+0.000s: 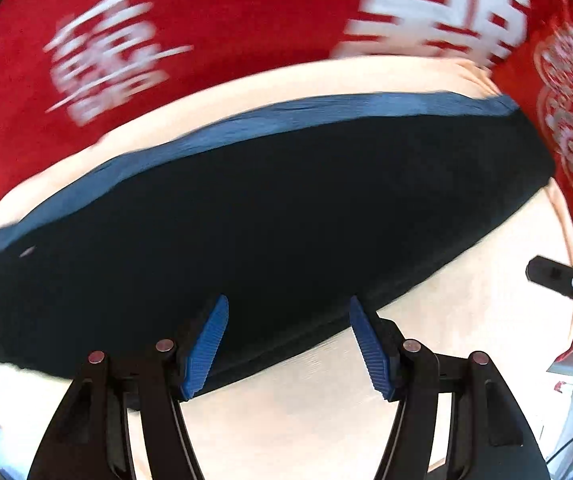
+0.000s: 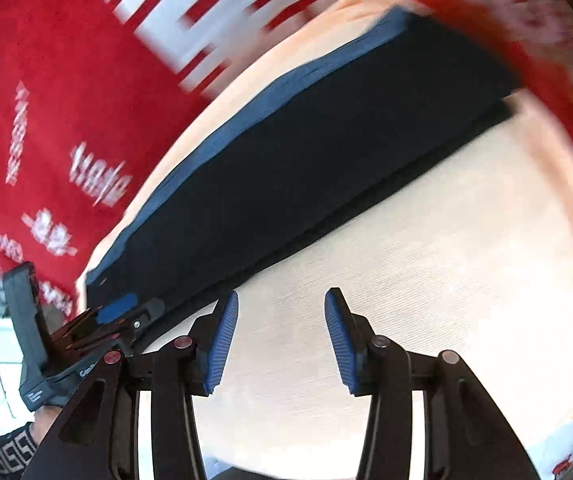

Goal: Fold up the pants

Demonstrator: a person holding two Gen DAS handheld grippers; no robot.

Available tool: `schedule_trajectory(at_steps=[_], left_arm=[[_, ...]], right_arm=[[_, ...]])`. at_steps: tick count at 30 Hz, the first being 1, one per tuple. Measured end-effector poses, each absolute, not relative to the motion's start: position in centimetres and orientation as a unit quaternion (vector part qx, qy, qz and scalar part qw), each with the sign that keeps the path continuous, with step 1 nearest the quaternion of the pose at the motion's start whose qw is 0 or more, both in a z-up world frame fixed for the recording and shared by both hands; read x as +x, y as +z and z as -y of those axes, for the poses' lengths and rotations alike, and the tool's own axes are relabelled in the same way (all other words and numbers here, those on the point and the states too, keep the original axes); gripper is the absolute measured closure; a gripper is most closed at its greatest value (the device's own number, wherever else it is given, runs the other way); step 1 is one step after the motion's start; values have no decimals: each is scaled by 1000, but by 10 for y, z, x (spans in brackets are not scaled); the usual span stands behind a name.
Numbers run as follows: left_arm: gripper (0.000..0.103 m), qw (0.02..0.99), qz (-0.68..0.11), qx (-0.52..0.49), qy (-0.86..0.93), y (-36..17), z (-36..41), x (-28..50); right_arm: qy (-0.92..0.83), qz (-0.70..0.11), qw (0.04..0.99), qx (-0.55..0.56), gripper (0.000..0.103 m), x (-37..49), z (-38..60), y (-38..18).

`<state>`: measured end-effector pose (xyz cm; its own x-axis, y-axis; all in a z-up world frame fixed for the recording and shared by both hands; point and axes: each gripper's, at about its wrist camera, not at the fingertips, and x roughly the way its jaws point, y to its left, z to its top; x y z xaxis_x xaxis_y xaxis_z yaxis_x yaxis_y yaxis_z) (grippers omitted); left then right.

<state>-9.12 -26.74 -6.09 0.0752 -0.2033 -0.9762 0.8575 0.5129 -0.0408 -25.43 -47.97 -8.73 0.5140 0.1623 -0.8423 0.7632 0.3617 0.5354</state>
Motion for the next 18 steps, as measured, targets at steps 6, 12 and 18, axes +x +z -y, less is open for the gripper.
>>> schedule_trajectory(at_steps=[6, 12, 18], left_arm=[[39, 715, -537, 297, -335, -60, 179, 8], [39, 745, -526, 301, -279, -88, 137, 90], [39, 762, -518, 297, -253, -118, 117, 141]], right_arm=[[-124, -435, 678, 580, 53, -164, 386, -111], [-63, -438, 660, 607, 53, -99, 315, -137], [-66, -435, 671, 596, 53, -62, 307, -150]])
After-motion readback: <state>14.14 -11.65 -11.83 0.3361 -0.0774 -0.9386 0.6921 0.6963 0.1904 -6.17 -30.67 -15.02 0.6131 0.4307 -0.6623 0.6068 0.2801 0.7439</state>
